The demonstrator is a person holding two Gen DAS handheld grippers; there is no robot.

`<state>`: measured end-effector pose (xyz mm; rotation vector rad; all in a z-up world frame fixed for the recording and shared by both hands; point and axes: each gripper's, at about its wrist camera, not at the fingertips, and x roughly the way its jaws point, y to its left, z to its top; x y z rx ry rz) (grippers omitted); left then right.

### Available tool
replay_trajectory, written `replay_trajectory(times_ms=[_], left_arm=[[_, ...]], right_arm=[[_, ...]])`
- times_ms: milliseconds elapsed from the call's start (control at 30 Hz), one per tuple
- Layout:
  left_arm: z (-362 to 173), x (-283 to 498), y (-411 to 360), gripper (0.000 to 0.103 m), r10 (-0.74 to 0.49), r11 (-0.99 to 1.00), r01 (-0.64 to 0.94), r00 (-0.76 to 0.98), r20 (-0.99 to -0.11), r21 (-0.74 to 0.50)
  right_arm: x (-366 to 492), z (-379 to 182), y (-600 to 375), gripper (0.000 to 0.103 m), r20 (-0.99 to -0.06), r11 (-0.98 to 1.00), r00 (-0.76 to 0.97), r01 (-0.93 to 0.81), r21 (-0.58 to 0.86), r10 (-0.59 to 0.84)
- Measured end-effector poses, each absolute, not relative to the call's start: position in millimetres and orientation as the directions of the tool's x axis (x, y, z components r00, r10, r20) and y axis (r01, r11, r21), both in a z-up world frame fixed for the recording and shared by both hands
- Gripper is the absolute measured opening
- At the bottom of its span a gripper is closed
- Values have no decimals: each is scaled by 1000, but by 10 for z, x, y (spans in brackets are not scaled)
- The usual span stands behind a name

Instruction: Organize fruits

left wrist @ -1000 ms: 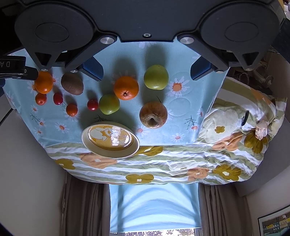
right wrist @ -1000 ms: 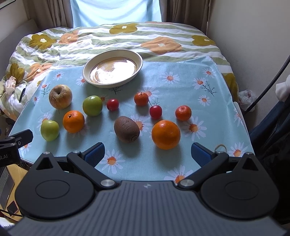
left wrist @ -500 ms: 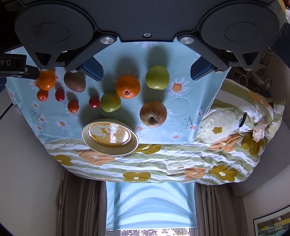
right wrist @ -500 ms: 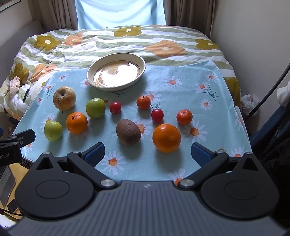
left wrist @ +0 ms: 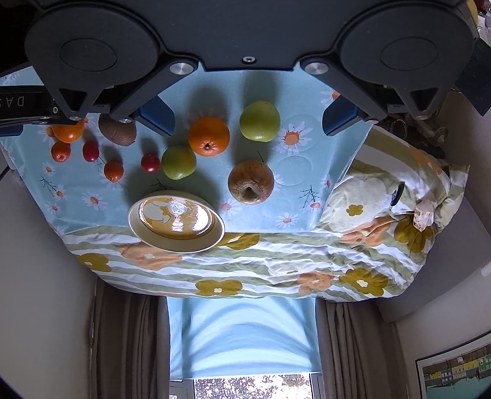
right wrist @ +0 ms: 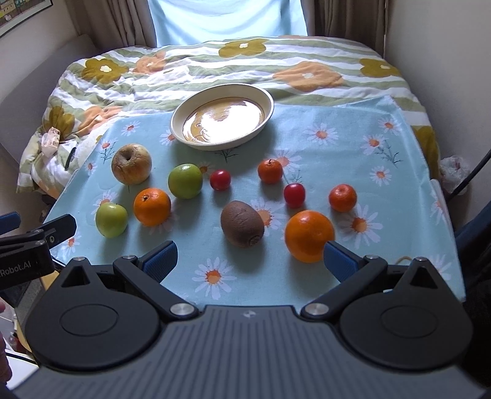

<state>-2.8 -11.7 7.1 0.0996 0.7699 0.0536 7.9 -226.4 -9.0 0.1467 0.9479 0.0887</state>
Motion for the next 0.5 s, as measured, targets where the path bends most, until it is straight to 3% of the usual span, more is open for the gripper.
replay_trajectory(times_ms=[500], left_arm=[[-606, 415, 163, 103, 57, 978, 110, 676, -734, 177]], right_arm=[[334, -615, -1974, 103, -810, 978, 572, 60, 198, 129]])
